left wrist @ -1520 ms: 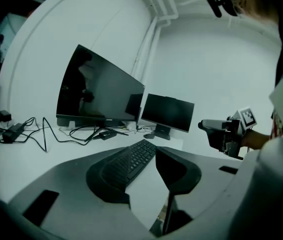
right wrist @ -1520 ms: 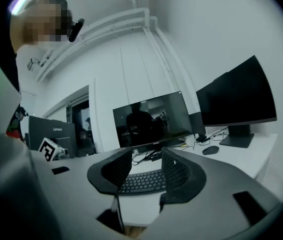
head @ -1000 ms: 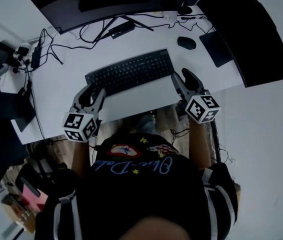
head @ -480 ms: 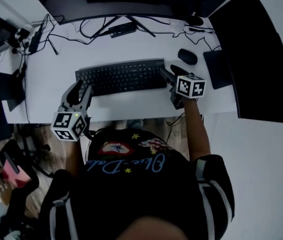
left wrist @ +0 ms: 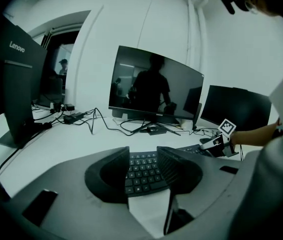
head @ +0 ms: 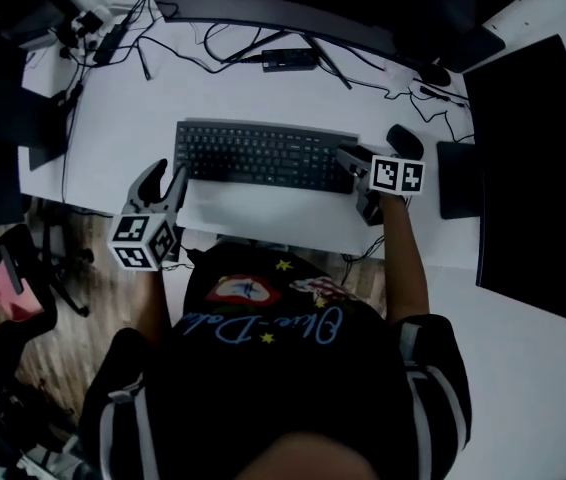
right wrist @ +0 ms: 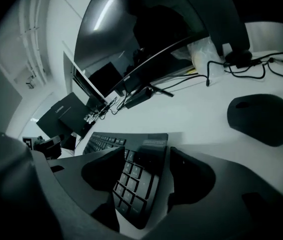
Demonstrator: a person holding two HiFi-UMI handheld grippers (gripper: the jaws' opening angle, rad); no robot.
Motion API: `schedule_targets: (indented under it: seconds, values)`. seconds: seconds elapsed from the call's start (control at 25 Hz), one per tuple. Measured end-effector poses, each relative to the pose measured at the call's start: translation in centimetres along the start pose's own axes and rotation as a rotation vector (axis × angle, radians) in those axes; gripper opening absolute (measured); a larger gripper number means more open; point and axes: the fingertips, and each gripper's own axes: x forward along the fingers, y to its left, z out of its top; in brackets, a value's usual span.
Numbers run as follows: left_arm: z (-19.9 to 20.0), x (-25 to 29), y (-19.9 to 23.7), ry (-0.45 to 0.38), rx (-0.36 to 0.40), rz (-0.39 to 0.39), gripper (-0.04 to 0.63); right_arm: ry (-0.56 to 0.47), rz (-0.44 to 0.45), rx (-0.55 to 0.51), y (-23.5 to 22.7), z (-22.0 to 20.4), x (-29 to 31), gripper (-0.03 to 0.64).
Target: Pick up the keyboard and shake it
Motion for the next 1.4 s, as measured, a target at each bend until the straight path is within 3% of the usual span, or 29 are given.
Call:
schedule_targets:
  seconds: [0.16,0.32,0.44,0.68,0.84,1.4]
  values:
    - [-1.2,-0.5,2.1,0.035,-0.022,0.037,0.178,0.003,0.012,0.013,0.4,0.1,0.7,0.249]
    - [-3.5,0.3,4.1,0.097,-0.096,0.032,0.219,0.017,-0.009,0.004,-0.5,0.1,0.5,0.242]
    - [-5.9,1.4,5.5,0.184,-0.139,0.027,0.239,0.022,-0.033,0.000,-0.6,-0.1,0.4,0.229]
    - [-9.3,4.1,6.6,0.326,-0.147,-0.011,0.253,0.021,-0.044,0.006,-0.4,0.1,0.5,0.204]
    - [-10.0,5.3,7.0,0.373,-0.183,-0.045,0.255,0.022,-0.049,0.019,-0.1,0.2,0.5,0.204]
    - [-9.7,8.0,5.0,0.439,-0.141,-0.169,0.255,0.025,-0.077,0.033,-0.3,0.2,0.6,0.202]
